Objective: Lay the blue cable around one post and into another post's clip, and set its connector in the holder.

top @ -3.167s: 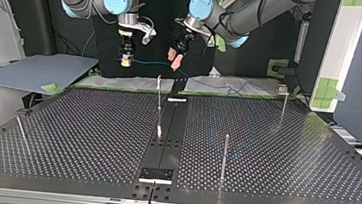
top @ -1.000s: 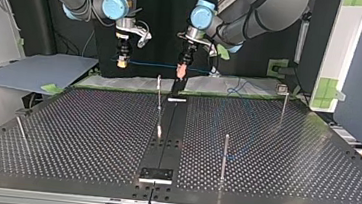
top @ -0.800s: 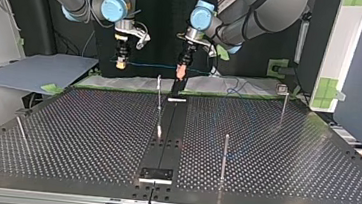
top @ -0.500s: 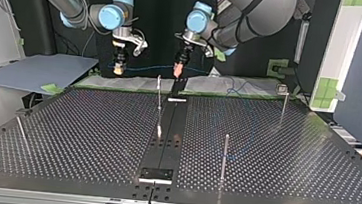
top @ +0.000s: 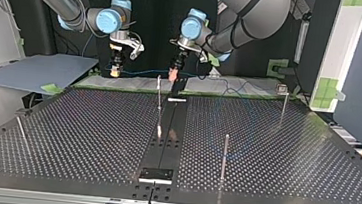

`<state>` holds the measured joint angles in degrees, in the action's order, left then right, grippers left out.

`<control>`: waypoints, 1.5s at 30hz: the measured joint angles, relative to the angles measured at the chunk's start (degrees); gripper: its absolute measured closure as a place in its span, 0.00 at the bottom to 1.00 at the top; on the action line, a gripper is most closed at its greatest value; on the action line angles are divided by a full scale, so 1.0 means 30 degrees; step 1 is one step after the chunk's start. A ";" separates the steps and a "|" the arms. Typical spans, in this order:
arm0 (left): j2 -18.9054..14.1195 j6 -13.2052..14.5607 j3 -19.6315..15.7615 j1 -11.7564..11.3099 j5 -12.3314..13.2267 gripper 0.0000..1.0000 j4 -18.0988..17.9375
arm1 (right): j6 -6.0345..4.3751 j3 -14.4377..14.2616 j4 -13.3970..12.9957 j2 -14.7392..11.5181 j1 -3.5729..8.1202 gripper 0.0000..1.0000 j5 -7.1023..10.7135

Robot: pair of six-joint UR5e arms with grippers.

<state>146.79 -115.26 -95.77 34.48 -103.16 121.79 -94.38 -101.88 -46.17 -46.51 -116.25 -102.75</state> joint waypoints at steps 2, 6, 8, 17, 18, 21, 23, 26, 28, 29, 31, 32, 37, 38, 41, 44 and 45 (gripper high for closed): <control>-0.0006 -0.0024 0.0081 -0.0059 -0.0059 0.91 0.0080 | 0.0026 -0.0003 0.0138 0.0012 0.0018 0.80 -0.0003; 0.0003 -0.0072 0.0132 -0.0204 -0.0215 0.91 0.0179 | 0.0119 -0.0005 0.0666 0.0104 0.0082 0.80 -0.0048; 0.0000 -0.0073 0.0136 -0.0288 -0.0296 0.91 0.0253 | 0.0142 -0.0006 0.0815 0.0247 0.0142 0.80 -0.0066; -0.0008 -0.0100 0.0239 -0.0720 -0.0318 0.91 0.0321 | 0.0177 -0.0011 0.0593 0.0833 0.0478 0.80 -0.0101; -0.0004 -0.0101 0.0276 -0.0762 -0.0323 0.91 0.0323 | 0.0178 -0.0002 0.0507 0.0842 0.0524 0.80 -0.0100; 0.0001 -0.0077 0.0485 -0.0875 -0.0329 0.91 0.0413 | 0.0172 0.0054 0.0349 0.0853 0.0630 0.80 -0.0084; 0.0001 -0.0048 0.0663 -0.0922 -0.0334 0.91 0.0595 | 0.0166 0.0089 0.0292 0.0853 0.0696 0.80 -0.0080; 0.0002 -0.0025 0.0865 -0.0989 -0.0319 0.91 0.0848 | 0.0144 0.0119 0.0167 0.0862 0.0790 0.80 -0.0069; 0.0004 -0.0016 0.0944 -0.1041 -0.0292 0.91 0.0945 | 0.0118 0.0129 0.0101 0.0863 0.0849 0.80 -0.0064; 0.0004 -0.0014 0.0988 -0.1068 -0.0253 0.91 0.1005 | 0.0108 0.0141 0.0092 0.0864 0.0875 0.80 -0.0062; 0.0005 -0.0013 0.1025 -0.1103 -0.0199 0.91 0.1083 | 0.0083 0.0167 0.0102 0.0865 0.0935 0.80 -0.0060; 0.0005 -0.0013 0.1037 -0.1123 -0.0172 0.91 0.1131 | 0.0074 0.0174 0.0110 0.0865 0.0962 0.80 -0.0060; 0.0006 0.0005 0.1058 -0.1184 -0.0118 0.91 0.1257 | 0.0052 0.0185 0.0224 0.0866 0.1160 0.80 -0.0048; 0.0006 0.0016 0.1057 -0.1191 -0.0116 0.91 0.1276 | 0.0050 0.0186 0.0292 0.0867 0.1212 0.80 -0.0049; 0.0006 0.0019 0.1054 -0.1196 -0.0119 0.91 0.1291 | 0.0032 0.0191 0.0556 0.0878 0.1371 0.80 -0.0055; 0.0006 -0.0047 0.1054 -0.1206 -0.0126 0.91 0.1255 | 0.0004 0.0190 0.0698 0.0886 0.1487 0.80 -0.0058; 0.0006 -0.0061 0.1059 -0.1215 -0.0133 0.91 0.1240 | 0.0000 0.0188 0.0747 0.0890 0.1528 0.80 -0.0061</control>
<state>146.80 -115.44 -92.59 30.83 -103.56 125.51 -94.38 -101.31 -43.93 -43.84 -111.67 -102.93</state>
